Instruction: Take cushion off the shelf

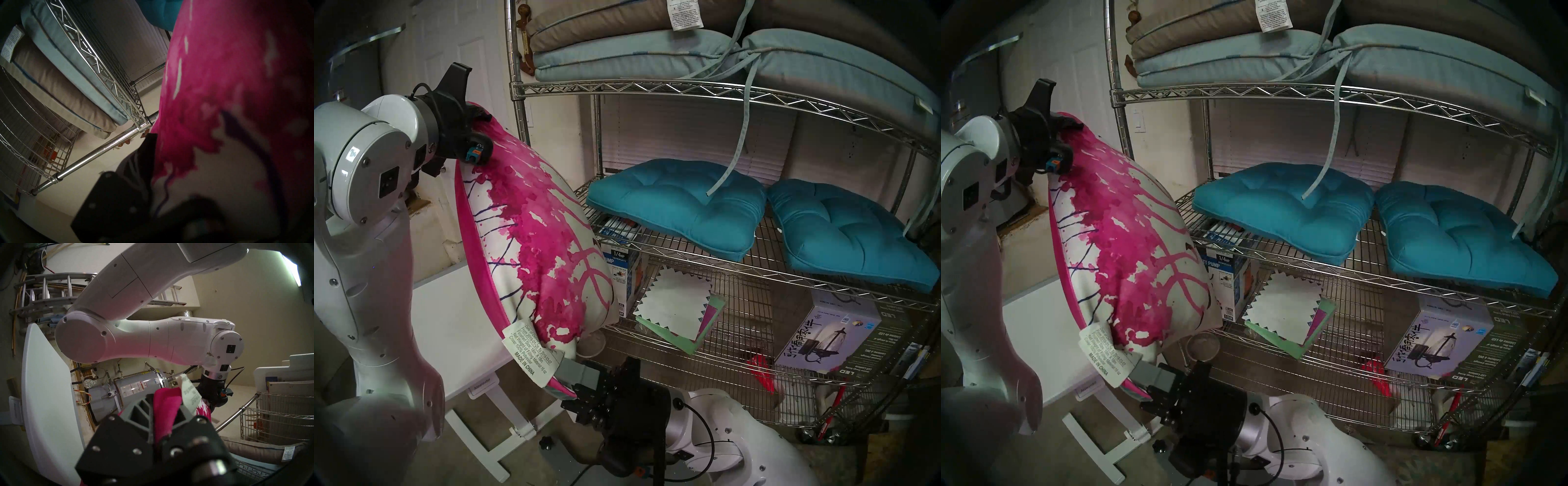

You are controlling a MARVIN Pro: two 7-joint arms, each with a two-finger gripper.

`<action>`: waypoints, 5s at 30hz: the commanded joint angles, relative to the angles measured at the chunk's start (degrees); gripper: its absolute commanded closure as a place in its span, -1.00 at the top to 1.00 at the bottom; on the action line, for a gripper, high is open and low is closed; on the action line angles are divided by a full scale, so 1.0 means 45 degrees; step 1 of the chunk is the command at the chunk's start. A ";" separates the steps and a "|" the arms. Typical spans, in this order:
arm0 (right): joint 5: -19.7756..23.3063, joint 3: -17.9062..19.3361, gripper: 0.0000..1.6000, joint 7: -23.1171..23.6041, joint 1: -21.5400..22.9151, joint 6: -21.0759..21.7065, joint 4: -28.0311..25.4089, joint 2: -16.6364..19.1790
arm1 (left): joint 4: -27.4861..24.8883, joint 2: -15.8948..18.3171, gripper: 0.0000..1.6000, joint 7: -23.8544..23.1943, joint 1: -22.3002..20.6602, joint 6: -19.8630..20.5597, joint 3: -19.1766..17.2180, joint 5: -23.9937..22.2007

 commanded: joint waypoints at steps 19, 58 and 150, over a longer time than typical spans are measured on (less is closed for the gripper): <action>0.0602 -0.1309 -1.00 0.0107 0.0675 0.0013 0.0338 0.0652 | -0.0040 0.1114 -1.00 0.0097 -0.0234 -0.0343 -0.3040 0.0284; 0.1219 -0.2621 1.00 0.0611 0.1740 0.0267 0.0831 0.1157 | -0.0040 0.2159 -1.00 0.0097 0.0518 -0.1822 -0.8028 -0.0007; 0.1864 -0.1313 1.00 -0.2140 -0.1012 0.3345 0.1992 0.2448 | 0.5176 -0.0490 -1.00 0.6827 -0.2196 -0.1006 -0.0379 0.1650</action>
